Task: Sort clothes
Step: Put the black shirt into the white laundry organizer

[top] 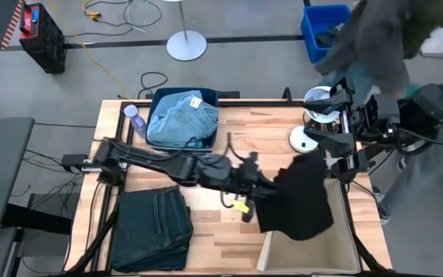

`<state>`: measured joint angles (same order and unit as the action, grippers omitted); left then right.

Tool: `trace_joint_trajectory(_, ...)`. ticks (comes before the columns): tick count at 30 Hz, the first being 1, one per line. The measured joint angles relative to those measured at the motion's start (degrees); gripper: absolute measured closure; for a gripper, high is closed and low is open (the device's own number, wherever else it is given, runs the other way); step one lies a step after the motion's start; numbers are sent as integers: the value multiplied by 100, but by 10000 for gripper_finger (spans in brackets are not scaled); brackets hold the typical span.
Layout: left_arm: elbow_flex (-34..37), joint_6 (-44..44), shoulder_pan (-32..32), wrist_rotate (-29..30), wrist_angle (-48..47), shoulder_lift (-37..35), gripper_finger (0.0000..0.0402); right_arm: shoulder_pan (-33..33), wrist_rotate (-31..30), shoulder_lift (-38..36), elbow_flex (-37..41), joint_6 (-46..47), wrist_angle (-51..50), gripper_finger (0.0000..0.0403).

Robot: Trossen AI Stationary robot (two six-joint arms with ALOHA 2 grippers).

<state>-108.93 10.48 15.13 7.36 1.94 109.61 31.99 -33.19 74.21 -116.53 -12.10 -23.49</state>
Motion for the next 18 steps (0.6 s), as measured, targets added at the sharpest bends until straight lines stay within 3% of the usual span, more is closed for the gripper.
trace_joint_trajectory(12, -2559, 489, 10, -1035, -1664, 1789, 375, 62, 4, -13, 0, 3, 33, 133)
trace_joint_trajectory(15, -2543, 822, 37, -1113, -1741, 1934, 362, 62, 9, -12, 0, 4, 16, 133)
trace_joint_trajectory(18, -2491, 1022, 66, -825, -1950, 1935, 314, 65, 13, -2, 0, 24, -5, 133)
